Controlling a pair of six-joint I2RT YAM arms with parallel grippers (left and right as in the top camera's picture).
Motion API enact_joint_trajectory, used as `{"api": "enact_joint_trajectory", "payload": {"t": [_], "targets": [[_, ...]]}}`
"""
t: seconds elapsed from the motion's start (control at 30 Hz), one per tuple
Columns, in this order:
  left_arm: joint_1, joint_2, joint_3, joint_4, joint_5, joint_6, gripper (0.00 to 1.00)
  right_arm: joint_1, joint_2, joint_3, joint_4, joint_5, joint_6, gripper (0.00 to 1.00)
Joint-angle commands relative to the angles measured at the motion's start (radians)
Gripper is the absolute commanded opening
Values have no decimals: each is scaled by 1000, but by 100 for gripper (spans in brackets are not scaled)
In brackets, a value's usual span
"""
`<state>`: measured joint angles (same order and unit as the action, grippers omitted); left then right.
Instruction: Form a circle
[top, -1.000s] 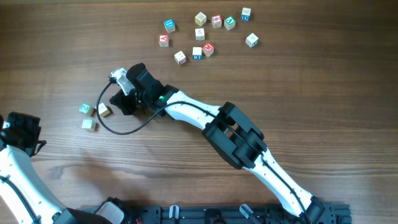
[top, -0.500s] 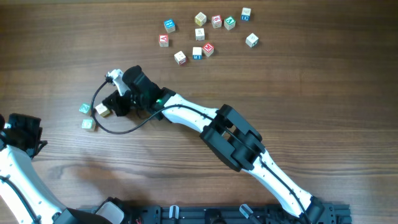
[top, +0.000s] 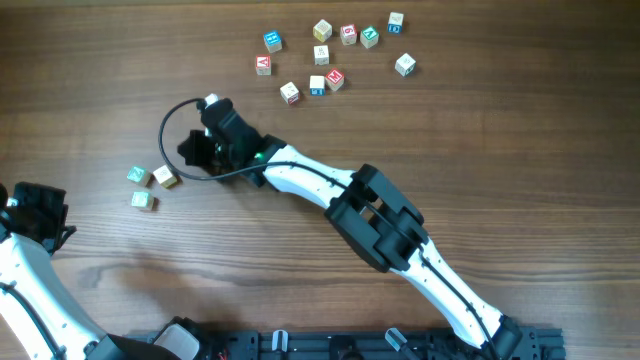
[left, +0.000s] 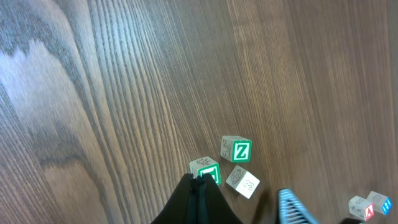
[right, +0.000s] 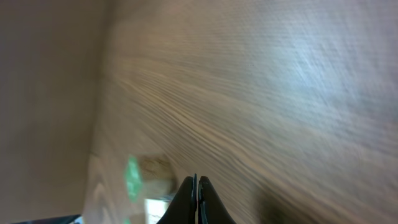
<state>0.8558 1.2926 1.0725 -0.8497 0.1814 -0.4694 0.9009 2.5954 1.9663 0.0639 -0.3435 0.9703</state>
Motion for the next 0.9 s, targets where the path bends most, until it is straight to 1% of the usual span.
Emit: {"api": "enact_joint_trajectory", "payload": {"t": [0.0, 0.07, 0.13, 0.33, 0.6, 0.67, 0.77, 0.87], "targets": [[4, 5, 7, -1, 11, -10, 4, 8, 32, 19, -16, 43, 60, 5], [4, 5, 7, -1, 11, -10, 4, 12, 32, 19, -13, 13, 72, 4], [4, 5, 7, -1, 11, -10, 4, 13, 32, 19, -13, -11, 131, 5], [4, 5, 7, -4, 11, -10, 4, 5, 32, 19, -13, -84, 423, 5], [4, 5, 7, -4, 11, -10, 4, 9, 32, 19, -19, -94, 438, 5], [4, 5, 7, -4, 11, -10, 4, 11, 32, 19, -50, -96, 479, 5], [4, 5, 7, -4, 11, -10, 4, 11, 32, 19, -126, -83, 504, 4], [4, 5, 7, -4, 11, -10, 4, 11, 32, 19, -132, -84, 506, 5]]}}
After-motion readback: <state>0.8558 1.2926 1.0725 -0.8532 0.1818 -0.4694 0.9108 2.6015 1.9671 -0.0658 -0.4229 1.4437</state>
